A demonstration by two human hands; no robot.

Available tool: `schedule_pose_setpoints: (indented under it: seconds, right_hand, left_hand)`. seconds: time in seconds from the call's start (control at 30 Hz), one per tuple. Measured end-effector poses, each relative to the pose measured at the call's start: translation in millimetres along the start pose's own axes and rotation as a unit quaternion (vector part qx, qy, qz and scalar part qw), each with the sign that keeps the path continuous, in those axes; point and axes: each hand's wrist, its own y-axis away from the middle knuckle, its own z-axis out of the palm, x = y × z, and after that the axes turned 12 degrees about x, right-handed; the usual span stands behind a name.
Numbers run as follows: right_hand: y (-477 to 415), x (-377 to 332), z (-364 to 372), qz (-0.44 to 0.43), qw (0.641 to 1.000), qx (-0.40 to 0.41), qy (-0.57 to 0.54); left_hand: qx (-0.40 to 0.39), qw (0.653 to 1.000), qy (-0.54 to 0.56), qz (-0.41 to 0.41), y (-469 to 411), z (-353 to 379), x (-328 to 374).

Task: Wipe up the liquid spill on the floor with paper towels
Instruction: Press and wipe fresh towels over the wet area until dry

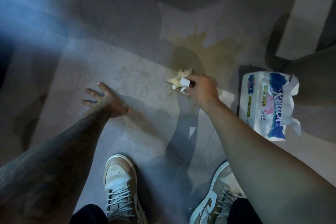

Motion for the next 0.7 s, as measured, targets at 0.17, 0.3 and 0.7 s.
schedule_pose_setpoints:
  seconds: [0.17, 0.3, 0.7]
  right_hand:
    - [8.8, -13.1, -28.3, 0.078, 0.987, 0.021, -0.138]
    - [21.3, -28.5, -60.9, 0.138, 0.953, 0.039, -0.267]
    - [42.4, -66.5, -179.4, 0.143, 0.888, 0.131, -0.418]
  left_hand:
    - [0.015, 0.999, -0.003, 0.033, 23.3, -19.7, 8.5]
    - [0.025, 0.972, 0.070, 0.224, 72.3, -42.4, 60.2]
    - [0.072, 0.869, 0.415, 0.261, 205.5, -144.6, 224.0]
